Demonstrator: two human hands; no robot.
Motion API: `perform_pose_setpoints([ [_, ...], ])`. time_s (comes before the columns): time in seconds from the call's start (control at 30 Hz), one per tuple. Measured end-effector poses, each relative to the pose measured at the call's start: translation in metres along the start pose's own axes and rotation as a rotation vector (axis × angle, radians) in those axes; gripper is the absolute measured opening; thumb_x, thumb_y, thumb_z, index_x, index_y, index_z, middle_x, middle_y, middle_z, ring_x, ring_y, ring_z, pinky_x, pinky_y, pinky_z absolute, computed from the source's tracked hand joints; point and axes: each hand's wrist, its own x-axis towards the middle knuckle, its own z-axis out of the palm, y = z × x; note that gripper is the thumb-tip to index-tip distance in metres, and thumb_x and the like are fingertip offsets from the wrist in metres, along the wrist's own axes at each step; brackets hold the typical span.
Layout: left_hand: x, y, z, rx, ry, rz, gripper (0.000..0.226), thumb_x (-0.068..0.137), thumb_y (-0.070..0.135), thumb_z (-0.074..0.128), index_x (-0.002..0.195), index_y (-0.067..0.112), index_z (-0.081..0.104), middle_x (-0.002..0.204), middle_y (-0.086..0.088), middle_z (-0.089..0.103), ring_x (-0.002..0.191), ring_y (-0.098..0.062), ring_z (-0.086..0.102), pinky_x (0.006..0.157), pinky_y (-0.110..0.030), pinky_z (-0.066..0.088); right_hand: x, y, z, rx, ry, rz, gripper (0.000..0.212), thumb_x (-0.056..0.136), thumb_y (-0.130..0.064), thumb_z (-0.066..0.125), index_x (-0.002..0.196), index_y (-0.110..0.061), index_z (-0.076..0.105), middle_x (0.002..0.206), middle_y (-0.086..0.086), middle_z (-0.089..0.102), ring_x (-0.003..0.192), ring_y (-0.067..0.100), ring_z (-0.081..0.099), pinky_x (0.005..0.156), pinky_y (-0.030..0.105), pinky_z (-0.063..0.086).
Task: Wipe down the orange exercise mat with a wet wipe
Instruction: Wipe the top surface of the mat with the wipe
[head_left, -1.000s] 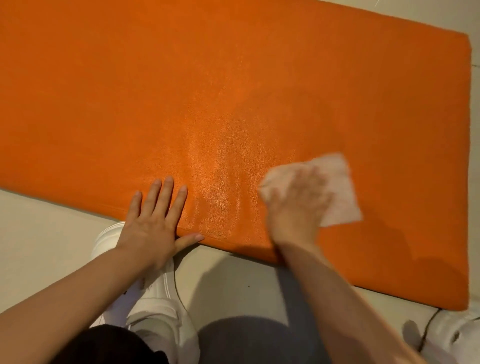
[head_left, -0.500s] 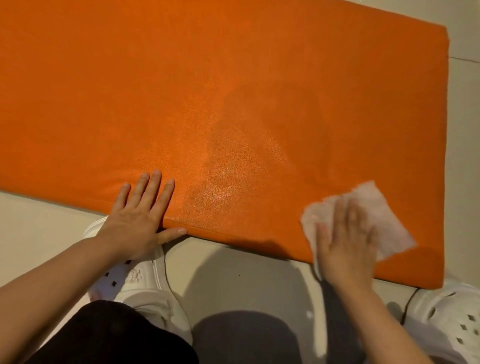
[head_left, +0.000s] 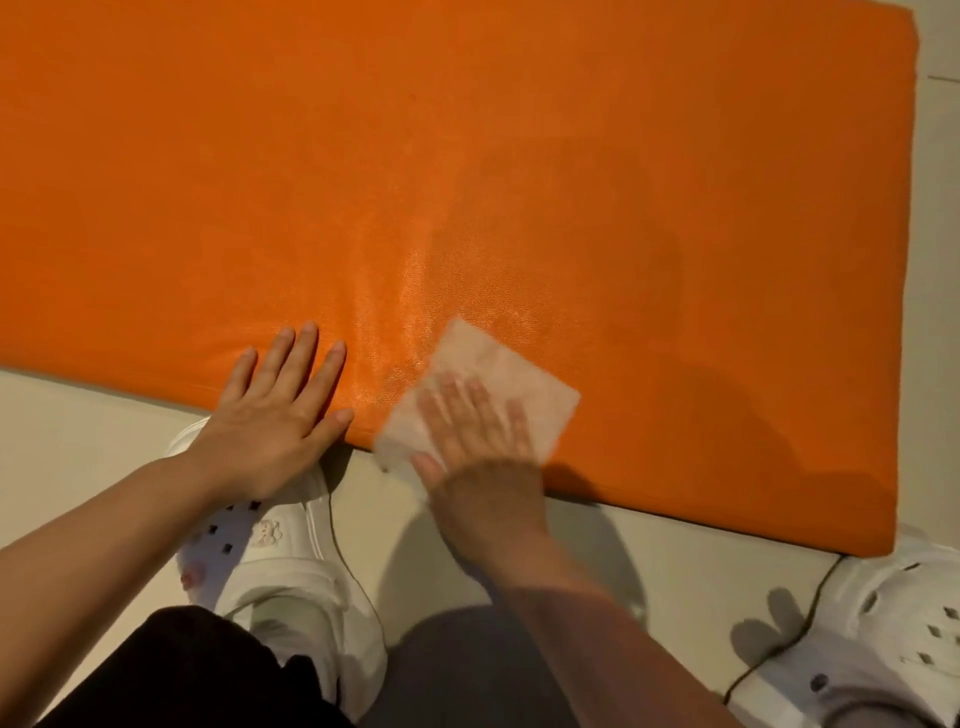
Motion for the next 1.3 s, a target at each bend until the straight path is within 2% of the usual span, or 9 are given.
perform_pose_setpoints([
  [0.07,0.000,0.000,0.001,0.004,0.034,-0.002,0.088,0.068,0.073,-0.018,0.139,0.024,-0.036,0.146,0.007,-0.043,0.139,-0.012,-0.037,0.110,-0.029,-0.026,-0.029,0.050,-0.008,-0.024,0.014,0.185,0.050,0.099,-0.045,0.037,0.148,-0.031,0.031,0.165,0.001,0.002,0.151,0.027,0.009,0.118,0.054,0.012],
  [0.17,-0.002,0.001,0.003,0.012,0.052,-0.018,0.089,0.069,0.072,-0.018,0.141,0.023,-0.034,0.148,0.005,-0.040,0.139,-0.012,-0.035,0.112,-0.031,-0.023,-0.068,0.117,-0.026,-0.013,-0.021,0.700,0.066,0.095,-0.059,0.001,0.152,-0.033,-0.021,0.161,-0.002,-0.024,0.148,0.018,-0.021,0.121,0.050,-0.002],
  [0.33,-0.002,0.002,0.006,0.019,0.086,-0.019,0.088,0.071,0.071,-0.016,0.141,0.021,-0.033,0.151,0.004,-0.036,0.140,-0.012,-0.033,0.112,-0.030,-0.021,-0.055,0.118,-0.029,0.088,0.017,0.886,0.074,0.095,-0.054,0.012,0.158,-0.017,0.000,0.164,0.013,-0.007,0.151,0.031,-0.008,0.118,0.054,-0.007],
  [0.5,0.001,0.001,0.008,0.030,0.118,-0.028,0.090,0.073,0.072,-0.013,0.144,0.019,-0.027,0.153,0.004,-0.031,0.142,-0.012,-0.028,0.109,-0.028,-0.025,-0.007,0.026,-0.008,-0.090,-0.091,0.318,0.061,0.094,-0.043,0.023,0.146,-0.019,0.045,0.158,0.026,0.018,0.145,0.050,0.012,0.112,0.069,0.005],
  [0.6,0.001,-0.001,0.012,0.037,0.151,-0.033,0.090,0.077,0.073,-0.009,0.148,0.019,-0.020,0.156,0.004,-0.024,0.145,-0.013,-0.022,0.113,-0.029,-0.018,0.034,-0.002,-0.009,-0.002,-0.002,0.187,0.064,0.098,-0.051,0.021,0.153,-0.019,0.025,0.162,0.011,0.017,0.150,0.034,0.011,0.116,0.059,0.000],
  [0.7,0.001,-0.003,0.013,0.031,0.170,-0.025,0.088,0.081,0.072,-0.004,0.151,0.019,-0.013,0.159,0.003,-0.017,0.148,-0.015,-0.015,0.114,-0.030,-0.013,0.064,0.033,-0.020,-0.040,-0.130,-0.036,0.061,0.099,-0.060,0.008,0.147,-0.032,-0.018,0.163,-0.003,-0.017,0.149,0.019,-0.020,0.113,0.049,-0.023],
  [0.93,0.000,-0.005,0.013,0.019,0.171,-0.013,0.090,0.082,0.074,-0.005,0.153,0.020,-0.009,0.160,0.002,-0.018,0.149,-0.014,-0.015,0.112,-0.027,-0.020,0.055,0.208,-0.079,-0.023,-0.007,0.688,0.075,0.096,-0.067,0.013,0.157,-0.027,-0.006,0.164,0.003,-0.014,0.151,0.023,-0.011,0.119,0.053,-0.008],
  [1.07,-0.001,-0.001,0.012,0.001,0.176,-0.035,0.091,0.077,0.072,-0.008,0.150,0.018,-0.015,0.158,0.003,-0.023,0.147,-0.013,-0.020,0.109,-0.026,-0.026,0.049,0.210,-0.073,0.056,0.095,0.905,0.073,0.098,-0.063,0.011,0.157,-0.024,-0.008,0.164,0.007,-0.014,0.150,0.026,-0.014,0.119,0.055,-0.009],
  [1.3,-0.002,-0.001,0.013,-0.004,0.148,-0.045,0.092,0.071,0.072,-0.016,0.145,0.018,-0.026,0.156,0.002,-0.029,0.143,-0.012,-0.028,0.110,-0.029,-0.025,0.052,0.070,-0.020,0.030,0.085,0.528,0.073,0.097,-0.058,0.006,0.157,-0.017,-0.001,0.163,0.012,-0.011,0.150,0.030,-0.014,0.115,0.053,-0.017],
])
